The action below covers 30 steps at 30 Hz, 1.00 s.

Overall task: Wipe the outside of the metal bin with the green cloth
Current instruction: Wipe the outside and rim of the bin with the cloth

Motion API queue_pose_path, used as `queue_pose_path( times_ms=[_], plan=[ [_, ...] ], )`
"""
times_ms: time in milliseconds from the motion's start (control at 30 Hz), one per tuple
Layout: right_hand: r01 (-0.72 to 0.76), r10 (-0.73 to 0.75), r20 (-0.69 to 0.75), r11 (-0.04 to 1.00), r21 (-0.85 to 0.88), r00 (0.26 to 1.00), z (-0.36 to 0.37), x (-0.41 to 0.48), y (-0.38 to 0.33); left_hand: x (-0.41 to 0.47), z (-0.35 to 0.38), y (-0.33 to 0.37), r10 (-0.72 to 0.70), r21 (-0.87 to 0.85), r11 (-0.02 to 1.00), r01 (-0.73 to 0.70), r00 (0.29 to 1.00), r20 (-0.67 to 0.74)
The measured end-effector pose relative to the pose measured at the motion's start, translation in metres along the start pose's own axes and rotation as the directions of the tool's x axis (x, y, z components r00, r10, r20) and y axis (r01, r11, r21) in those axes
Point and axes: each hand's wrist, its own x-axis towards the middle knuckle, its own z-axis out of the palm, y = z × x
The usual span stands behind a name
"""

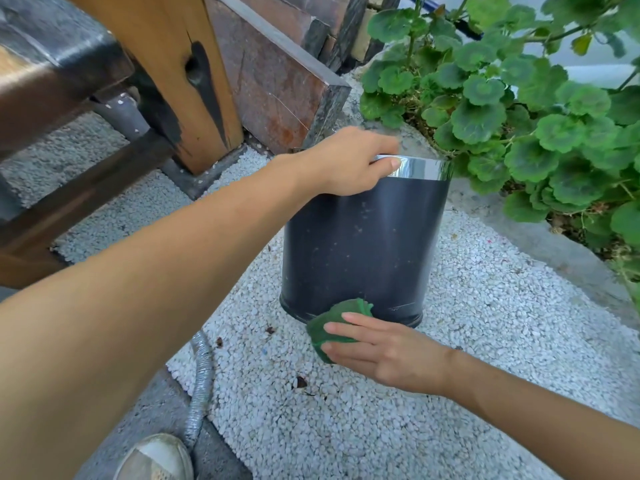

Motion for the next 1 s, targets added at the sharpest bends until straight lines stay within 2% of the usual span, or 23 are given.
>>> queue_pose_path(
  times_ms=[33, 100, 167, 267, 433, 767, 1000],
  plan=[
    [-0.012, 0.013, -0.030, 0.998, 0.059, 0.999, 0.001, -0.012, 0.005, -0.001, -0.001, 0.000, 0.001, -0.001, 1.000, -0.001, 1.000, 0.003],
    [-0.008, 0.013, -0.079, 0.998, 0.069, 0.997, 0.004, -0.030, 0.013, -0.002, -0.002, 0.002, -0.001, 0.007, 1.000, 0.001, 1.000, 0.006],
    [-0.032, 0.032, 0.001, 0.987, 0.158, 0.999, 0.010, -0.045, 0.013, -0.001, -0.002, 0.004, -0.004, 0.010, 1.000, 0.003, 1.000, 0.012],
    [-0.076, 0.084, -0.029, 0.975, 0.207, 0.996, 0.015, -0.073, 0.018, -0.002, -0.002, 0.005, -0.017, 0.009, 1.000, 0.017, 1.000, 0.017],
    [-0.181, 0.184, 0.011, 0.954, 0.241, 0.983, 0.023, -0.105, 0.014, -0.003, -0.003, 0.008, -0.023, 0.029, 0.999, 0.023, 1.000, 0.020],
    [-0.207, 0.221, -0.018, 0.936, 0.284, 0.975, 0.034, -0.129, 0.017, -0.012, -0.004, 0.019, -0.042, 0.009, 0.999, 0.042, 0.998, 0.050],
    [-0.436, 0.432, 0.089, 0.838, 0.329, 0.897, 0.031, -0.155, -0.002, -0.019, -0.003, 0.024, -0.053, 0.032, 0.998, 0.051, 0.996, 0.066]
  ],
)
